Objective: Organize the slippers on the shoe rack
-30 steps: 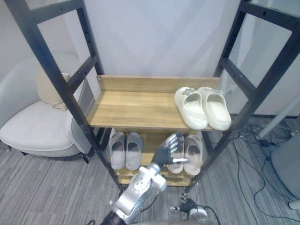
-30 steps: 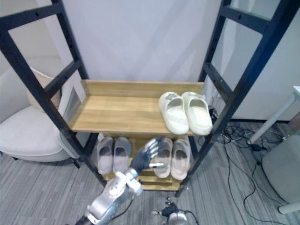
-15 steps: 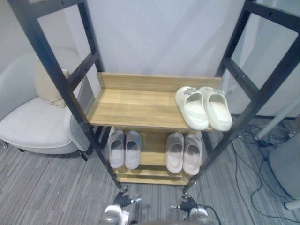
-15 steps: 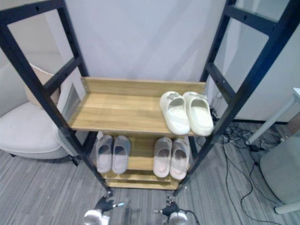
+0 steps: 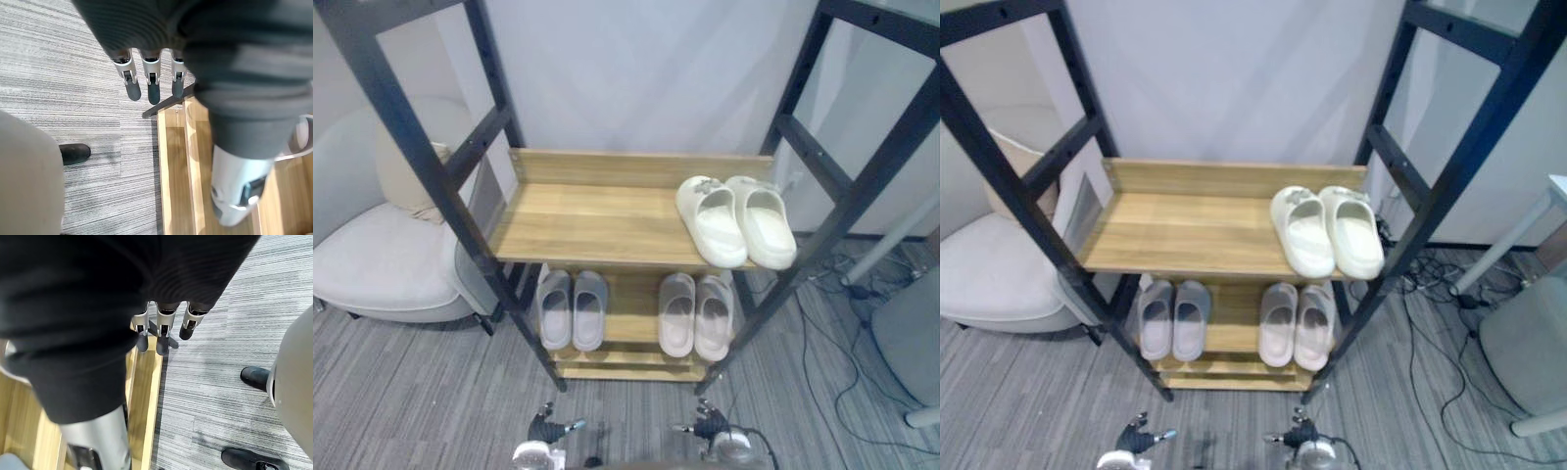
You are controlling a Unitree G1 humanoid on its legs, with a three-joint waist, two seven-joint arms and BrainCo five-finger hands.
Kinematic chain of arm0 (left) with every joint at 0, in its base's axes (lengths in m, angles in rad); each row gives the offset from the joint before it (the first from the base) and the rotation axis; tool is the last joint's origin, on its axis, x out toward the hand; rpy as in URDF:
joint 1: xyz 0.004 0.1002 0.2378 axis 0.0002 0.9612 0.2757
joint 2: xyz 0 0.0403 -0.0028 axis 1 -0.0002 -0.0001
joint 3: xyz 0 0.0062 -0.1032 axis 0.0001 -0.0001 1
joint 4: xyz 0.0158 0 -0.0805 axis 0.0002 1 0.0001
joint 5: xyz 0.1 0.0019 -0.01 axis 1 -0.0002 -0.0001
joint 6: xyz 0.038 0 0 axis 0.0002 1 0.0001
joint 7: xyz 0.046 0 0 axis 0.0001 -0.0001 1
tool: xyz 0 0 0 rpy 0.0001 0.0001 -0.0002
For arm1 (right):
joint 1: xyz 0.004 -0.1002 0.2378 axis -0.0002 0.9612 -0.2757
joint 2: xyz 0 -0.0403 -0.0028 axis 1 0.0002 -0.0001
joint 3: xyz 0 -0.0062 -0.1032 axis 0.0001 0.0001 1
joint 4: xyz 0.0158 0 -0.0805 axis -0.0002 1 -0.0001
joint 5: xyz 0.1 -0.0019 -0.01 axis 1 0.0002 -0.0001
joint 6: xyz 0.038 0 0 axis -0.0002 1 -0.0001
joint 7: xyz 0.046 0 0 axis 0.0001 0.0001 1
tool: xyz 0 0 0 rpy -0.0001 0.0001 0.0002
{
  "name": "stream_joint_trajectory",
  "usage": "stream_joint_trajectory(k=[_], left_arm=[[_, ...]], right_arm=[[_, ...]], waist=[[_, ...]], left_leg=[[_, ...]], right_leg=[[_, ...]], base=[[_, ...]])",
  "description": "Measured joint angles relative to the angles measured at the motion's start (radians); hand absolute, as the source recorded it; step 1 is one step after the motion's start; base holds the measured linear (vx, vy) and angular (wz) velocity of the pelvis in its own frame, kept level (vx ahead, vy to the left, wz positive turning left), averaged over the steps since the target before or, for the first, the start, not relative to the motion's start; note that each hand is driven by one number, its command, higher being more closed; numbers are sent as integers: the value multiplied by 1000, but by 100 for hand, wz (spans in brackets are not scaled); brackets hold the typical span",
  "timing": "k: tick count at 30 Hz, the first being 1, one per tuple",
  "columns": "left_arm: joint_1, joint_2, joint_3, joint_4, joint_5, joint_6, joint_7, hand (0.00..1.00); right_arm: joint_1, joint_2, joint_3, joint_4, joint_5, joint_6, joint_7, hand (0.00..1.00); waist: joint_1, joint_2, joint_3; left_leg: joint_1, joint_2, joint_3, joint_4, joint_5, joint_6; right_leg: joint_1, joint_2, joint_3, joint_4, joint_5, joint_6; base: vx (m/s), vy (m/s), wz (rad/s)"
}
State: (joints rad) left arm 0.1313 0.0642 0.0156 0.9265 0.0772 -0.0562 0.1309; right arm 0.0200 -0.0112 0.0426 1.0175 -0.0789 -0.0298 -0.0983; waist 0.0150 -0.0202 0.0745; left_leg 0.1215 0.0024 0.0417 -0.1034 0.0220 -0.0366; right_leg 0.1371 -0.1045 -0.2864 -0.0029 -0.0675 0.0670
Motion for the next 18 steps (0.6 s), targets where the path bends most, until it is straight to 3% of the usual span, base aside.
stream_joint_trajectory(k=[2, 4, 6, 8, 10, 13, 16, 18], left_arm=[[0, -2, 1, -1, 0, -3, 0, 0], [0, -1, 8, -8, 0, -4, 0, 0], [-5, 1, 7, -19, -2, -5, -2, 0], [-7, 10, 9, -31, -4, -4, -7, 0], [-14, 25, 11, -38, -15, -5, -5, 0], [-14, 28, 33, -54, -22, -4, -6, 0], [-17, 15, 40, -60, -24, -5, -2, 0], [-20, -6, 46, -66, -23, -5, -1, 0]], right_arm=[[-2, 0, 0, 3, -2, 0, 1, 0], [-4, -2, 0, 3, -3, 0, 2, 0], [-13, -12, 1, -3, -10, 2, 10, 0], [-18, -29, 11, -32, -10, 4, 23, 0], [3, -27, 28, -69, -9, 11, 30, 0], [21, -11, 42, -68, -9, 7, 43, 0], [22, -8, 39, -72, -8, 0, 42, 0], [21, -9, 39, -72, -5, 0, 42, 0]], waist=[[3, -1, 1], [5, -7, 14], [16, -20, 41], [16, -21, 57], [14, -39, 66], [35, -68, 66], [34, -63, 62], [53, -33, 64]], left_leg=[[1, -7, -2, 0, -6, 4], [0, -19, -7, 20, -29, 13], [-9, -45, -20, 73, -79, 28], [-38, -61, -68, 157, -114, 30], [-63, -68, -144, 217, -136, 40], [-82, -87, -247, 237, -130, 24], [-131, -95, -349, 285, -149, -8], [-172, -80, -408, 284, -139, -32]], right_leg=[[-6, -7, -1, 23, -13, 3], [-43, -36, -1, 129, -68, 13], [-96, -92, 13, 335, -139, 50], [-210, -124, 98, 613, -130, 38], [-273, -105, 224, 734, -141, 25], [-274, -86, 353, 628, -164, 6], [-212, -60, 402, 493, -200, 23], [-161, -53, 335, 391, -219, 34]], base=[[60, 29, 3], [53, 46, 6], [46, 33, 21], [23, 35, 65], [128, -83, 128], [150, -201, 115], [66, -290, 104], [-10, -271, 85]])
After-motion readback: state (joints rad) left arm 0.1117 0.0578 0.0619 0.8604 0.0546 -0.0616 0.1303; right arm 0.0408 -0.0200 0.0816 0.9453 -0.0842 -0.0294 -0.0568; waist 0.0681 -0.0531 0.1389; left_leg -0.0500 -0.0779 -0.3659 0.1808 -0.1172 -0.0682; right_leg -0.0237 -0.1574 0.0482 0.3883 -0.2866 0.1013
